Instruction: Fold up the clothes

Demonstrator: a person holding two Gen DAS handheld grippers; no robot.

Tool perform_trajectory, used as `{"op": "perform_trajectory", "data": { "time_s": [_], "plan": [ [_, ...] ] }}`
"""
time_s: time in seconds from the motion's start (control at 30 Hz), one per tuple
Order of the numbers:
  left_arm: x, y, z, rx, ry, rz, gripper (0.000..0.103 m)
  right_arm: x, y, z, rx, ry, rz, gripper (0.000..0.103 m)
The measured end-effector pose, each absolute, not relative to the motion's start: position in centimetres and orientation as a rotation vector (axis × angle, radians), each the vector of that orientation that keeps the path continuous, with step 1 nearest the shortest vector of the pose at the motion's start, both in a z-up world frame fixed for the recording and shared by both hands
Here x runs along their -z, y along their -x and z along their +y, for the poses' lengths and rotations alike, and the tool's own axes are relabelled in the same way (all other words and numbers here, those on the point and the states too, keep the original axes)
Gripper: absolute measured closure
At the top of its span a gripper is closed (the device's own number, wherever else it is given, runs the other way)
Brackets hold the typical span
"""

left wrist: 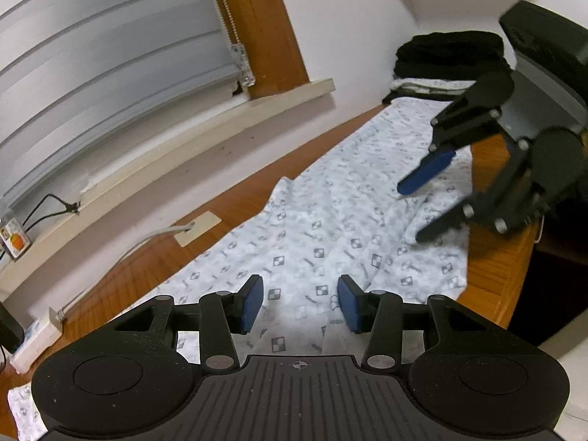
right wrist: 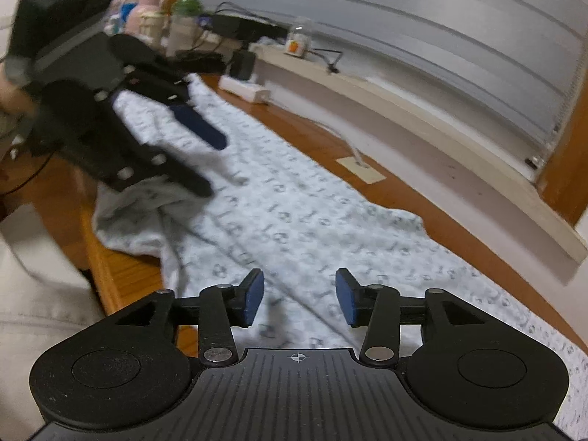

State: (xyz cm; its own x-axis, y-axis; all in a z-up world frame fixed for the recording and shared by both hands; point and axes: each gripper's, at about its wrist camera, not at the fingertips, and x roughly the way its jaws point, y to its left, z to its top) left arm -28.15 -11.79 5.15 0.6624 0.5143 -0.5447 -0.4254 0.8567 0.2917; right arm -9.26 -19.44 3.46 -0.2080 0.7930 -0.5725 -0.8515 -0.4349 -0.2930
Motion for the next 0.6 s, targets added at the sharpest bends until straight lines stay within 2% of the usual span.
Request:
{"op": "perform_trajectory", "data": {
  "time_s": [0.2,0.27,0.3,0.33,0.37,0.47,0.6],
  "plan": [
    [-5.2,28.7,-11.9,-0.518,-0.102,0.637,0.053,-2.2,10.7,-17.9,-1.815,0.866,0.026,0.055],
    [-5.4,29.3,-11.9,-0.512,-0.080,0.616,0.048,-2.4,10.6,-17.6,-1.812,0.836,0.035,0.057],
    [-5.5,29.6,-11.9,-0.515,-0.069,0.602,0.042,-2.5,10.4,-17.5,-1.817,0.821,0.042,0.058],
    [-5.6,30.0,-11.7,-0.520,-0.056,0.587,0.041,-2.6,10.3,-17.5,-1.823,0.806,0.050,0.067],
    [-5.8,30.5,-11.4,-0.529,-0.041,0.573,0.041,-2.8,10.2,-17.6,-1.824,0.794,0.052,0.083],
    [-6.3,31.5,-10.0,-0.587,-0.053,0.568,0.041,-3.9,9.8,-18.4,-1.830,0.765,0.050,0.092],
    [-5.9,31.6,-6.9,-0.663,-0.099,0.605,0.041,-4.9,9.6,-19.6,-1.838,0.764,0.040,0.093]
  ]
}}
